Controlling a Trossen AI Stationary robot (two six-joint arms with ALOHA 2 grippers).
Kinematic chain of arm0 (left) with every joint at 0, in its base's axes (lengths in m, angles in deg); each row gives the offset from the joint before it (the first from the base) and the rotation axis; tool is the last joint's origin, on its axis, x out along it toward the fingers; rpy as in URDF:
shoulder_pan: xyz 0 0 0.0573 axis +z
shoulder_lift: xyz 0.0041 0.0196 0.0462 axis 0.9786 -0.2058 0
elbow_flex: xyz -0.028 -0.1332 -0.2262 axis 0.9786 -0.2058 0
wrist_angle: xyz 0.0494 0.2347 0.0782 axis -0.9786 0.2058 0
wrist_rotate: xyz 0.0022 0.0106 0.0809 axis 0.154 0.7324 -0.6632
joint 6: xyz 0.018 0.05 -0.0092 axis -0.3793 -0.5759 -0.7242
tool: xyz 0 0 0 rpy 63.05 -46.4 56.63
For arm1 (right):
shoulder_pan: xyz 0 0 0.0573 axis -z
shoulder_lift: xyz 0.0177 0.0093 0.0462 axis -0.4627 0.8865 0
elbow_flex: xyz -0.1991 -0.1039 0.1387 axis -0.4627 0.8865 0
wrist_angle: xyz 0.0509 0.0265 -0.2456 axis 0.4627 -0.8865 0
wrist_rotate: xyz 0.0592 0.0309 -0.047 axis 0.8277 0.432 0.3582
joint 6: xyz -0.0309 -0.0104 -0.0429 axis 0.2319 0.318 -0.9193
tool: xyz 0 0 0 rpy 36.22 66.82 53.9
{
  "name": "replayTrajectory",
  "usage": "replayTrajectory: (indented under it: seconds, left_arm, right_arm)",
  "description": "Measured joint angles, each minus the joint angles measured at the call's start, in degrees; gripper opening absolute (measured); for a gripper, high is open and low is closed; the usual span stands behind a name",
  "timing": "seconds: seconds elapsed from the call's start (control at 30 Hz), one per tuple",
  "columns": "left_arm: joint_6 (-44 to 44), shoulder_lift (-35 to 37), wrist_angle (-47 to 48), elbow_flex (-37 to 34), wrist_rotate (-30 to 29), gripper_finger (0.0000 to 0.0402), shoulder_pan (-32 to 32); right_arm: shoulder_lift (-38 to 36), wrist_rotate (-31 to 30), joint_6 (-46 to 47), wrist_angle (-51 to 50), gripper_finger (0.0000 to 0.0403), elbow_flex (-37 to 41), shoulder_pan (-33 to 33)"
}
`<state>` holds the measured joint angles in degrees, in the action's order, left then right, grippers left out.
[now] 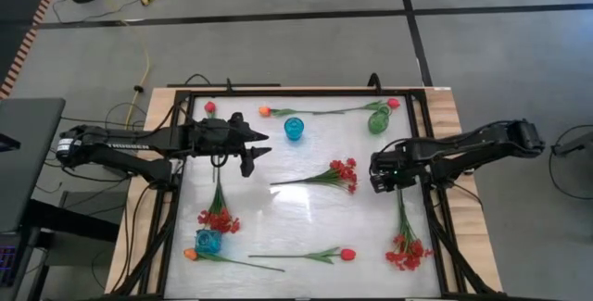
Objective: Sort flowers into vase by color
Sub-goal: Put the middle orange tulip into the green vase
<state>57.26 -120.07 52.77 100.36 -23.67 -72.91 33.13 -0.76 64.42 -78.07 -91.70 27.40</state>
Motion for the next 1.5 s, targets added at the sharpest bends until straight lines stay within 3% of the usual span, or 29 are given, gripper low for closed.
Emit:
replayTrajectory:
  seconds: [0.63, 1.07, 1.27, 1.5]
  left_arm:
    - [0.2, 0.0, 0.0, 0.0, -0.4, 0.0171, 0.0]
    - [0.2, 0.0, 0.1, 0.0, -0.4, 0.0171, 0.0]
    - [0.1, 0.0, 0.1, 0.0, -0.4, 0.0171, 0.0]
    - [-0.8, 0.0, -0.3, 0.0, -0.4, 0.0171, 0.0]
  right_arm:
    - [0.6, -5.8, 1.8, 1.4, 0.0175, 2.2, 0.0]
    - [10.8, -5.8, 1.4, 4.9, 0.0155, 1.7, -0.2]
    - [11.0, -8.5, -0.1, 10.0, 0.0132, -3.0, 0.0]
    - [11.1, -9.3, -3.3, 8.4, 0.0121, -7.5, 1.0]
